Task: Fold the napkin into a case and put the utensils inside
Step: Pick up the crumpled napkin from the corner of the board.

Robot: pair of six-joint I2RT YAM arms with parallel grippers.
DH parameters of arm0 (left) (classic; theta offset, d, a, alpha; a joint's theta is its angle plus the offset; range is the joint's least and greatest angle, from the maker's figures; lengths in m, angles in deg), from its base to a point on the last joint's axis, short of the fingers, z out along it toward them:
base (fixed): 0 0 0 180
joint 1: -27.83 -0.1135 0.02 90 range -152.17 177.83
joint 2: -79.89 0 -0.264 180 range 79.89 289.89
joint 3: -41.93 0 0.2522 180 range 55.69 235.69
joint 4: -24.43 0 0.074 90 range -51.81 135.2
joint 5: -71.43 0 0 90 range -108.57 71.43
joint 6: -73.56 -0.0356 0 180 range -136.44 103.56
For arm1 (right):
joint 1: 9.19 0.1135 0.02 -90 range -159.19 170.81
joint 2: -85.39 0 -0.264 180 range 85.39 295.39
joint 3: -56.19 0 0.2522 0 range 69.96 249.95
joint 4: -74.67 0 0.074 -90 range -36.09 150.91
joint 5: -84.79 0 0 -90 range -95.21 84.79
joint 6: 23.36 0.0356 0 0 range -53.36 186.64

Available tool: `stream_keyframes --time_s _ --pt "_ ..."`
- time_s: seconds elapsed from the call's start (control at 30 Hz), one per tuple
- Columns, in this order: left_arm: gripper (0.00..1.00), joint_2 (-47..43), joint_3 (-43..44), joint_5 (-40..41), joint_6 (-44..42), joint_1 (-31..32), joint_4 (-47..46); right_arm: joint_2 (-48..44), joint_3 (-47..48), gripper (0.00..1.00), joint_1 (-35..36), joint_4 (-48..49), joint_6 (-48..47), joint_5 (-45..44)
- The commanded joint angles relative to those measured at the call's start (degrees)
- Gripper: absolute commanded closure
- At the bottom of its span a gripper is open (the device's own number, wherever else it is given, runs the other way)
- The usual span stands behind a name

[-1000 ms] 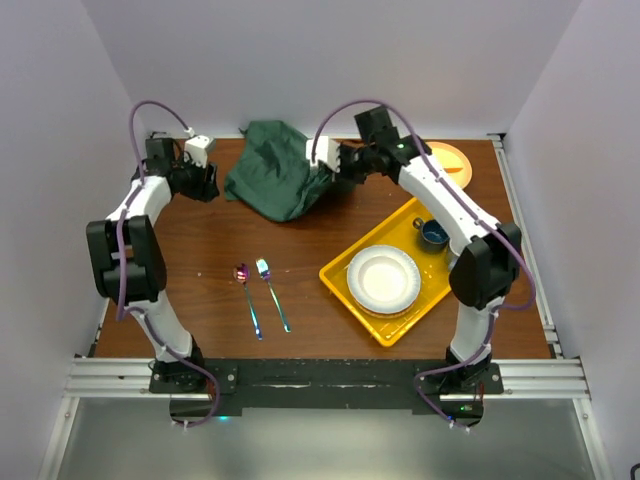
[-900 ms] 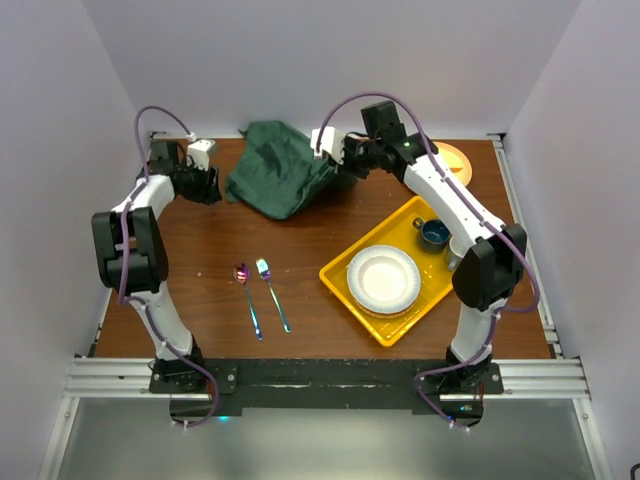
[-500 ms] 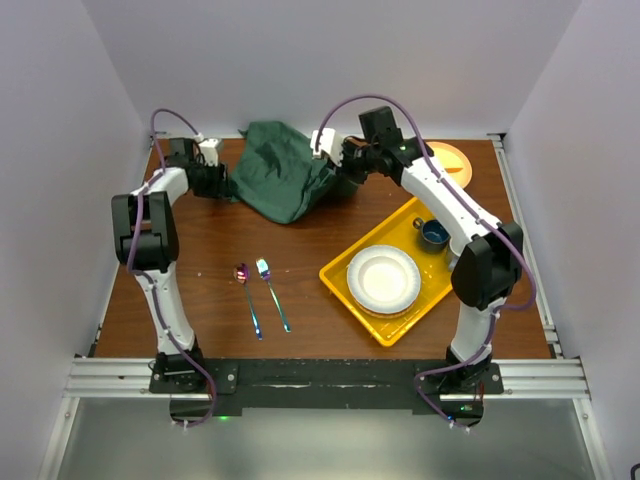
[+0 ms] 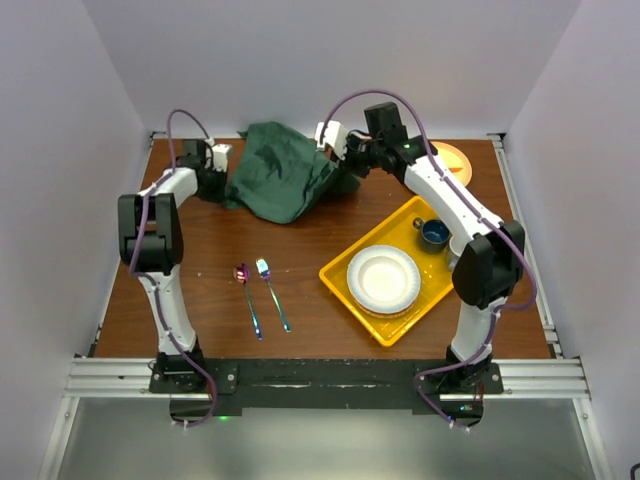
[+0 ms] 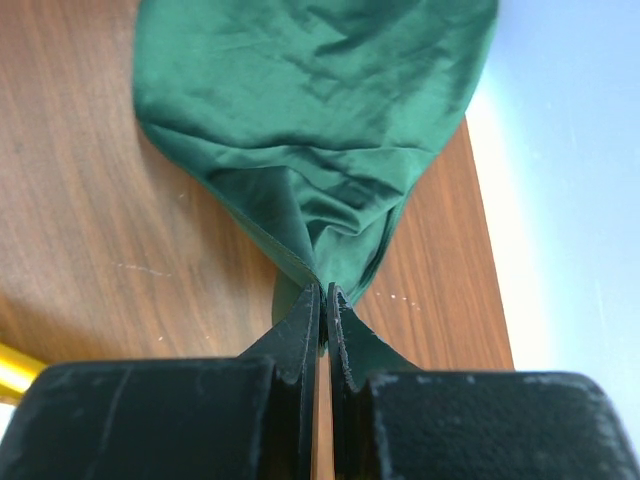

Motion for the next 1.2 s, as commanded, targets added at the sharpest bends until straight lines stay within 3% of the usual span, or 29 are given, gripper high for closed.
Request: stream_keyframes --time_s 0.0,0.1,0.23,0.27,0.3,0.43,0.47,0.5,0.57,0.63,0.73,0.9,0.97,1.17 --pt "1.0 -10.2 -8.3 -1.6 -0.7 -9.0 9.4 -1.1 0.7 1.0 -0.2 4.8 3.2 -1.2" --pt "1.0 -16.7 -13.1 -5.9 -3.9 -13.2 14.4 -0.6 1.0 1.0 -0.2 7.1 6.0 -1.4" --pt "1.0 -23.4 -18.9 -11.1 -8.5 -13.6 17.2 1.3 1.9 1.0 -0.2 9.5 8.8 -0.6" --pt "0.95 -23.9 -19.8 -11.6 -9.0 -13.6 17.2 2.1 2.6 1.0 -0.2 9.5 9.1 -0.2" --pt "0.76 -24.2 -19.8 -12.2 -10.6 -13.8 17.6 2.6 2.9 1.0 -0.1 9.5 9.5 0.2" --pt "0.47 -30.6 -20.6 -18.7 -17.6 -15.0 15.2 3.2 2.9 1.0 0.0 9.4 9.5 0.7" --pt "0.34 -32.0 -21.8 -19.9 -20.1 -15.0 12.2 2.9 2.4 1.0 0.1 9.4 9.6 0.2" --pt "0.26 -33.3 -22.7 -21.2 -24.8 -14.9 10.3 2.6 2.1 1.0 0.0 9.4 9.6 0.0" --pt "0.21 -34.7 -23.1 -24.9 -30.1 -15.0 7.0 2.1 1.5 1.0 0.1 9.2 9.6 -0.5" --pt "0.2 -32.9 -21.4 -28.7 -36.9 -14.8 6.9 0.9 0.9 1.0 0.0 9.4 10.1 -0.8" --pt "0.22 -26.3 -13.9 -34.1 -51.2 -13.6 16.7 -0.6 -0.4 1.0 -0.1 9.6 10.5 -0.8" --pt "0.32 -12.2 -0.2 -31.4 -74.7 -9.0 36.0 -1.4 -1.6 1.0 -0.4 9.1 10.6 -1.5" --pt "0.34 -9.1 3.4 -28.1 -78.0 -7.7 39.0 -2.0 -2.0 1.0 -0.7 8.9 10.6 -1.7" --pt "0.34 -4.4 4.1 -23.4 -80.5 -5.1 35.2 -3.0 -3.5 1.0 -1.1 8.8 10.3 -2.1"
